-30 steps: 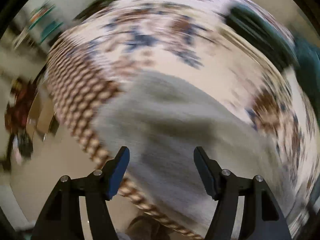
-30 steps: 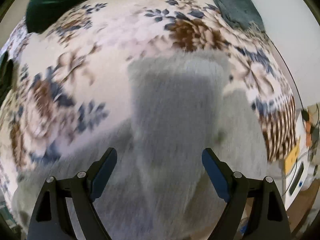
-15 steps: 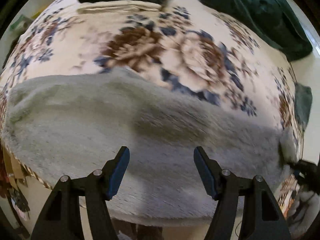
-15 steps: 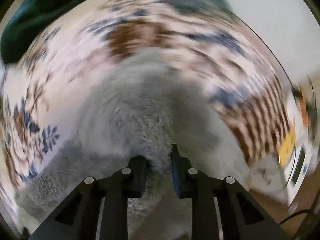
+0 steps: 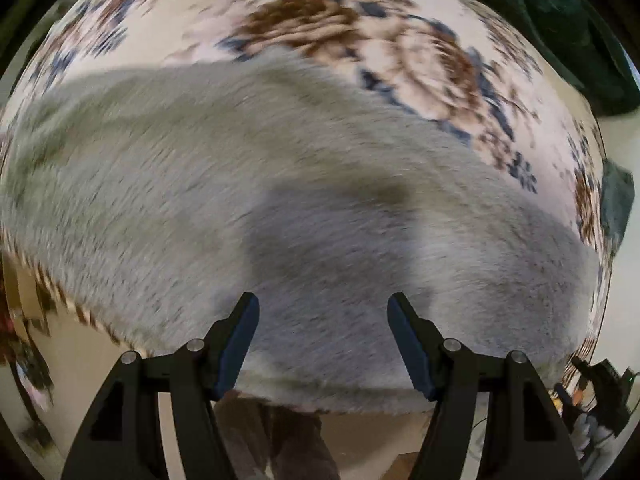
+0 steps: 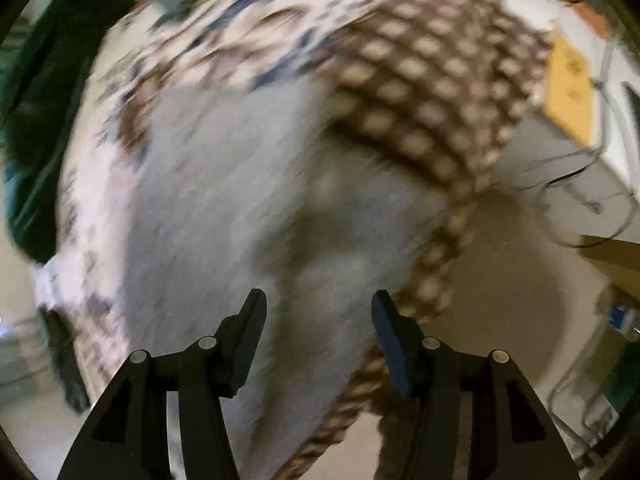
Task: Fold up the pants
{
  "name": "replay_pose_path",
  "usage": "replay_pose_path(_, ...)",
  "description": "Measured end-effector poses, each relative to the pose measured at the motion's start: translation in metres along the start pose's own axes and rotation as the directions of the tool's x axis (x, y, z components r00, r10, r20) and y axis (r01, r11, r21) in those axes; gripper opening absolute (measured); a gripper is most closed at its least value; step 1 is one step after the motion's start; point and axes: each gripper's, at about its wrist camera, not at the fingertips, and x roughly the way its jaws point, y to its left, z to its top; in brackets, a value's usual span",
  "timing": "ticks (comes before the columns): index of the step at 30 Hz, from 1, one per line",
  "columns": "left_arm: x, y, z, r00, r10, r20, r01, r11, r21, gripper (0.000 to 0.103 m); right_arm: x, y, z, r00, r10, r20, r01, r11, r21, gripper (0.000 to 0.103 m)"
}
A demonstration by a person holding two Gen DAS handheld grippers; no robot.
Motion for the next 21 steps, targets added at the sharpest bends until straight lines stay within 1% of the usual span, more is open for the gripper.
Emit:
replay_pose_path(2,0.002,0.027,-0.005,1.000,0.008,-0.003,-0.008,0.996,-0.093,0.064,0.013,0.007,-0.012,0.999,0.035,-0.019,-0.036,0.999,-0.009,0.057)
replay_pose_path(4,0.008,0.049,-0.010,1.000,-0.002,-0.018,-0.001,0.984,-0.177,0.064,0.030,0.009,-0.022,0.998,0.055,-0.027,-0.055,0.998,0.019,0.057)
replay_pose_path(6,0.018,0.073,-0.014,0.999,-0.037,-0.037,0.025,0.961,-0.277,0.064,0.040,0.010,-0.029,0.997,0.074,-0.022,-0.073,0.997,0.036,0.057)
replay_pose_path(7,0.021,0.084,-0.016,0.998,-0.061,-0.030,0.048,0.942,-0.331,0.061,0.043,0.013,-0.029,0.997,0.079,-0.013,-0.078,0.997,0.026,0.056)
replay_pose_path(8,0.023,0.096,-0.018,0.996,-0.086,-0.003,0.078,0.918,-0.389,0.057,0.043,0.019,-0.036,0.998,0.065,0.011,-0.065,0.998,-0.012,0.053)
replay_pose_path(9,0.024,0.103,-0.018,0.994,-0.105,0.027,0.107,0.900,-0.423,0.044,0.043,0.026,-0.039,0.998,0.051,0.032,-0.049,0.998,-0.048,0.045)
replay_pose_path(10,0.029,0.112,-0.019,0.992,-0.117,0.054,0.128,0.876,-0.465,0.034,0.047,0.034,-0.036,0.998,0.047,0.045,-0.043,0.996,-0.074,0.039)
replay_pose_path(11,0.035,0.118,-0.019,0.990,-0.133,0.053,0.142,0.855,-0.499,0.031,0.048,0.037,-0.041,0.998,0.031,0.054,-0.026,0.995,-0.098,0.035)
replay_pose_path(13,0.043,0.127,-0.021,0.983,-0.173,0.062,0.178,0.814,-0.553,0.014,0.046,0.045,-0.046,0.998,0.000,0.070,0.009,0.992,-0.127,0.015)
replay_pose_path(14,0.044,0.130,-0.022,0.981,-0.177,0.079,0.190,0.803,-0.565,0.009,0.044,0.047,-0.050,0.996,-0.017,0.083,0.029,0.989,-0.142,0.012)
replay_pose_path(15,0.042,0.131,-0.022,0.980,-0.179,0.090,0.199,0.804,-0.561,0.006,0.041,0.049,-0.055,0.994,-0.044,0.104,0.061,0.985,-0.161,0.010)
replay_pose_path(16,0.038,0.131,-0.024,0.978,-0.179,0.106,0.208,0.807,-0.553,0.004,0.040,0.054,-0.057,0.993,-0.047,0.112,0.065,0.984,-0.168,0.008)
replay_pose_path(18,0.024,0.129,-0.030,0.974,-0.179,0.136,0.225,0.816,-0.532,0.004,0.025,0.054,-0.062,0.989,-0.062,0.131,0.087,0.976,-0.201,0.007)
replay_pose_path(20,0.007,0.129,-0.036,0.965,-0.206,0.163,0.261,0.819,-0.511,0.004,0.012,0.055,-0.068,0.988,-0.058,0.141,0.089,0.971,-0.223,0.007)
replay_pose_path(21,0.000,0.129,-0.039,0.961,-0.219,0.170,0.276,0.817,-0.506,0.004,0.005,0.055,-0.064,0.989,-0.057,0.140,0.088,0.970,-0.228,0.006)
